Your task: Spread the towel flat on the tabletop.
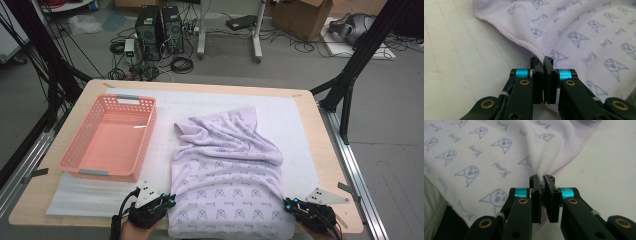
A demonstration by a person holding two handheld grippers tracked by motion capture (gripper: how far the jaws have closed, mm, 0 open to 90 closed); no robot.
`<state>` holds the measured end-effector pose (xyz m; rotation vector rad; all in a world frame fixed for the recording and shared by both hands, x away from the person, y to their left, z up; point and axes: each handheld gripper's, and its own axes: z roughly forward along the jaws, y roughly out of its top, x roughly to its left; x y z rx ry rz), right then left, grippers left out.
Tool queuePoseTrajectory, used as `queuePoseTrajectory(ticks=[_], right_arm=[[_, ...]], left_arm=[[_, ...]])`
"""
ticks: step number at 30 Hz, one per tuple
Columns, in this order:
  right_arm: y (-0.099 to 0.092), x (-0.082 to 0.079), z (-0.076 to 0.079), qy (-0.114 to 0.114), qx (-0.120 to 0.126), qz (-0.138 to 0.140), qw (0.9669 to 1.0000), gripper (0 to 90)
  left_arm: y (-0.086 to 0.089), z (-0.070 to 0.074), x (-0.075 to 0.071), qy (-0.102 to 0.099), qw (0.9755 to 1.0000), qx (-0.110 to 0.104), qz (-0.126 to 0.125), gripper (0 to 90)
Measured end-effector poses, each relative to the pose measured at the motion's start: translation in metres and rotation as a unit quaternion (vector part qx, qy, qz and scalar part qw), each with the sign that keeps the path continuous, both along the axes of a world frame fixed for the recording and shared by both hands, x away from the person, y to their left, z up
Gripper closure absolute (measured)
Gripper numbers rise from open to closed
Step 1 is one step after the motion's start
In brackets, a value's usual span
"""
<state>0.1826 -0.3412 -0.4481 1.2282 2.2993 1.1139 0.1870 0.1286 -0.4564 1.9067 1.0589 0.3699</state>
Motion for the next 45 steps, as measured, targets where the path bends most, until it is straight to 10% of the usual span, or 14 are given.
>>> queuePoseTrajectory(ticks=[8, 13, 19, 23, 28, 30, 40, 45], right_arm=[[-0.002, -0.020, 0.003, 0.005, -0.003, 0.020, 0.9998, 83.2], [-0.002, -0.020, 0.007, -0.008, 0.023, 0.001, 0.9997, 60.8], [0.004, 0.001, 0.003, -0.008, 0.017, -0.026, 0.9995, 56.4], [0.008, 0.011, -0.001, -0.004, 0.000, -0.033, 0.9995, 58.2], [0.009, 0.010, -0.002, -0.005, 0.000, -0.015, 0.9999, 83.3], [0.011, 0.007, -0.001, -0.007, -0.007, -0.009, 0.9999, 84.8], [0.001, -0.014, 0.002, 0.015, 0.008, 0.025, 0.9995, 82.9], [0.001, -0.009, 0.004, 0.004, 0.044, 0.002, 0.9990, 58.2]], left_arm=[[0.005, -0.002, -0.018, -0.004, 0.9999, -0.011, -0.010, 85.9], [0.005, 0.000, -0.010, -0.002, 0.9993, -0.037, 0.003, 52.3], [0.004, -0.003, 0.006, 0.009, 0.9986, -0.046, 0.026, 45.4], [0.001, -0.005, 0.006, 0.001, 0.9989, -0.041, 0.022, 45.4], [0.001, -0.005, 0.003, -0.011, 0.9998, -0.012, 0.006, 85.1], [0.001, -0.004, 0.000, -0.010, 0.9999, -0.008, 0.002, 86.5], [0.009, 0.001, -0.021, 0.019, 0.9995, -0.017, -0.020, 86.0], [0.013, 0.006, -0.012, 0.011, 0.9980, -0.062, -0.005, 55.3]])
